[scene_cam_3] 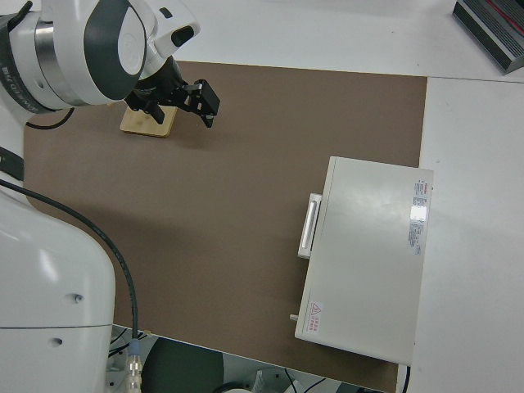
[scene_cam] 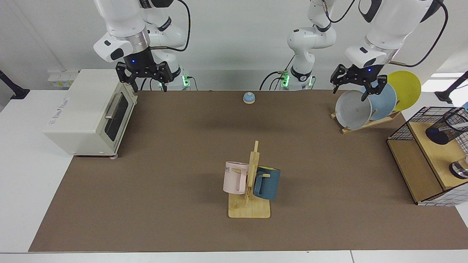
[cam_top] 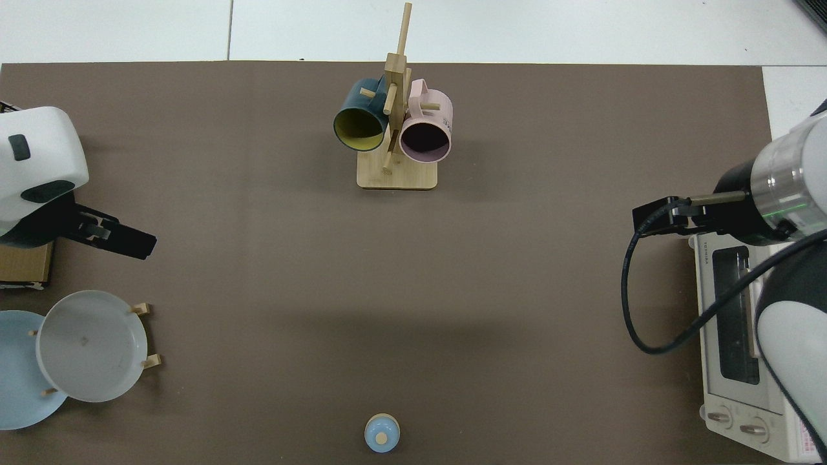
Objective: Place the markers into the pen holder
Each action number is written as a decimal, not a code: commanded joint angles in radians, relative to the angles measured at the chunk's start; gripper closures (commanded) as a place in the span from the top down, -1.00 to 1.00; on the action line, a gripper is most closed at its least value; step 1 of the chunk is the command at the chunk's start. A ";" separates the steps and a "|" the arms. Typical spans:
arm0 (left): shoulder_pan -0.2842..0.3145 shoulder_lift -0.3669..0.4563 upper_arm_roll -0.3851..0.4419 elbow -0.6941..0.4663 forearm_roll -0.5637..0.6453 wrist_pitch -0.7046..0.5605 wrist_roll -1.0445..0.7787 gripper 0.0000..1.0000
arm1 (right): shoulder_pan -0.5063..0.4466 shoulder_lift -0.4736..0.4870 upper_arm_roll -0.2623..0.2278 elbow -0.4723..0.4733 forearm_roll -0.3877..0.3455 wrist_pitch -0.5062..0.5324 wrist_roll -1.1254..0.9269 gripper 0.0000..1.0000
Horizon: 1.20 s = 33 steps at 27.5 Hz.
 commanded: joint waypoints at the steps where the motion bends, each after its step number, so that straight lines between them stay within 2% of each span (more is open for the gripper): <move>1: -0.030 -0.010 0.034 0.004 -0.019 -0.015 -0.052 1.00 | -0.024 -0.010 0.012 -0.005 0.024 -0.013 -0.019 1.00; 7: -0.034 -0.016 0.059 0.018 -0.015 -0.045 -0.104 1.00 | -0.024 -0.010 0.012 -0.005 0.024 -0.013 -0.019 1.00; 10: -0.034 -0.021 0.101 0.024 -0.012 -0.056 -0.107 1.00 | -0.024 -0.010 0.012 -0.005 0.024 -0.012 -0.019 1.00; 18: -0.034 -0.073 0.146 0.021 -0.010 -0.078 -0.098 1.00 | -0.024 -0.010 0.012 -0.005 0.024 -0.012 -0.019 1.00; 33: -0.048 -0.073 0.140 0.024 -0.009 -0.116 -0.157 1.00 | -0.024 -0.010 0.012 -0.005 0.024 -0.012 -0.019 1.00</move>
